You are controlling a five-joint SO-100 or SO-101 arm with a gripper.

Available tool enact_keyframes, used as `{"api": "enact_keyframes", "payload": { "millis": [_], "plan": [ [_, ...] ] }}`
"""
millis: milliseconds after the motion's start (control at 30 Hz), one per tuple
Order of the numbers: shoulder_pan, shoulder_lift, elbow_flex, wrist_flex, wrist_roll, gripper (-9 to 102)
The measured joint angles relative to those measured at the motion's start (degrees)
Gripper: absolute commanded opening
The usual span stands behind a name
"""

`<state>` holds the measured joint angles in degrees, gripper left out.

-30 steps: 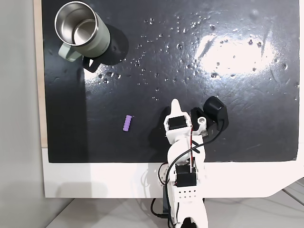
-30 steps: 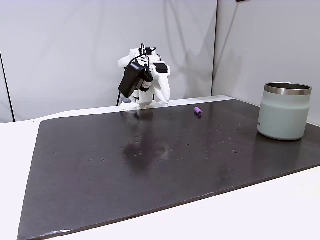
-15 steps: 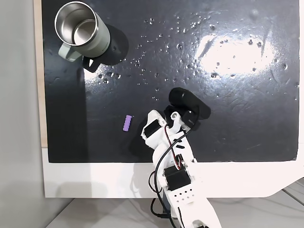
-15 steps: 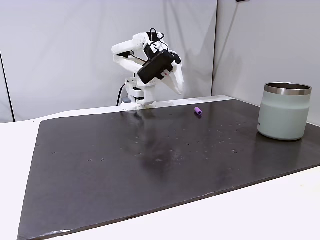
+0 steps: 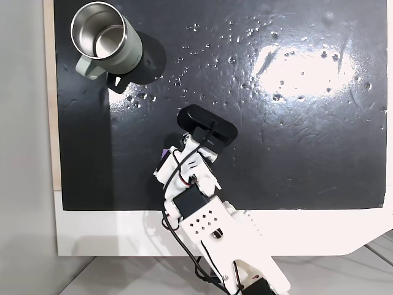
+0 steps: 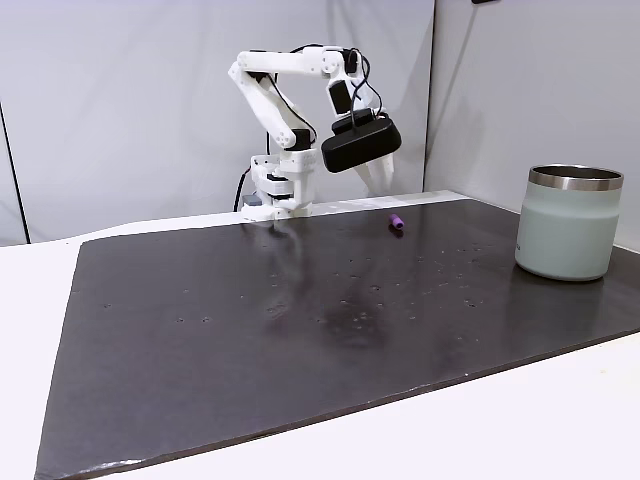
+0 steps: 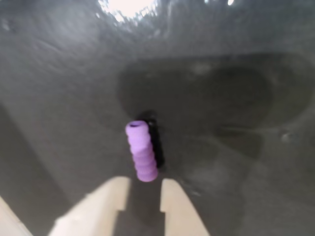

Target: Grasp a pengrip and put it in the cup.

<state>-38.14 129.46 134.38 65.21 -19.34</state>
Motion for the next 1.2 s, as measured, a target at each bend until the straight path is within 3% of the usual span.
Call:
{"api": "enact_keyframes", "payload": {
  "millis": [367, 833, 967, 1200],
  "plan": [
    [-4.83, -19.95, -5.1, -1.49, -0.09, 22],
    [-5.19, -29.62, -7.12, -6.59, -0.18, 22],
    [-5.54, -30.85, -7.91, -6.59, -1.23, 18],
    [-6.59, -31.9, -8.35, -6.59, -3.69, 0]
  ]
}}
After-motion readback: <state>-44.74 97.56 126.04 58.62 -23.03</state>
